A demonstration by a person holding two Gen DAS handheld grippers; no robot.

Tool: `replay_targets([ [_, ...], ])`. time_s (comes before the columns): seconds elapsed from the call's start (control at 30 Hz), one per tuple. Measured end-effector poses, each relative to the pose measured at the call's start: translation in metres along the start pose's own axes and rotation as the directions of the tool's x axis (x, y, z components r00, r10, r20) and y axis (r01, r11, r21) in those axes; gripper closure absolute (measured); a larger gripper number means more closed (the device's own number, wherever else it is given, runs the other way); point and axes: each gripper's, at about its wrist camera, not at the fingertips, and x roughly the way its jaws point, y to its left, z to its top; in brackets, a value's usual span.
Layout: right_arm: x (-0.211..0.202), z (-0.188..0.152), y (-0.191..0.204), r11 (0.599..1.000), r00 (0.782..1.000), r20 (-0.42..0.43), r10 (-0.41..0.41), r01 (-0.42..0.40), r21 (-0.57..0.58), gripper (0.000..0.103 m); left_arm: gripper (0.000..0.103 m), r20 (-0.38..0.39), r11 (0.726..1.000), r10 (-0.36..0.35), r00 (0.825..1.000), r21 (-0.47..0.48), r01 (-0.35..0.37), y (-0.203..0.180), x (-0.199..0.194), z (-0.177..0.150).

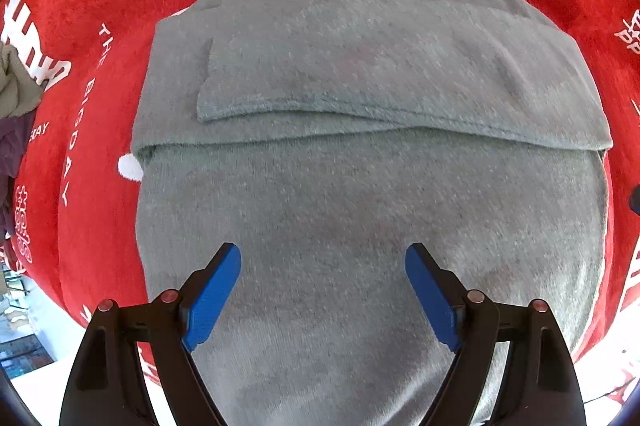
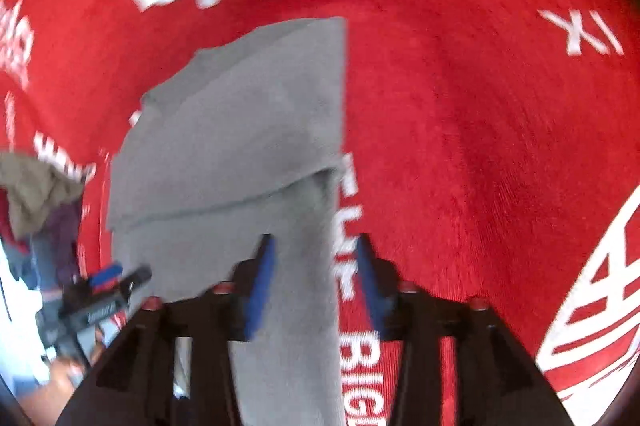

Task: Fold small clothes

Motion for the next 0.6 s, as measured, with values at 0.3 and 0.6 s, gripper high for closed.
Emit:
replay_targets([
  [0.3, 0.008, -0.023, 0.031, 0.994, 0.991, -0.106, 0.077, -0.085, -0.074, 0.052, 0.018, -0.004, 0.998, 0.021, 1.0, -0.064, -0.021, -0.009, -0.021, -0.023],
  [0.6, 0.018, -0.059, 0.047, 0.988, 0.985, -0.148, 0.086, -0.103, -0.115, 0.05, 0.018, 0.005, 0.996, -0.018, 1.0, -0.083, 0.018, -0.001, -0.028, -0.054],
])
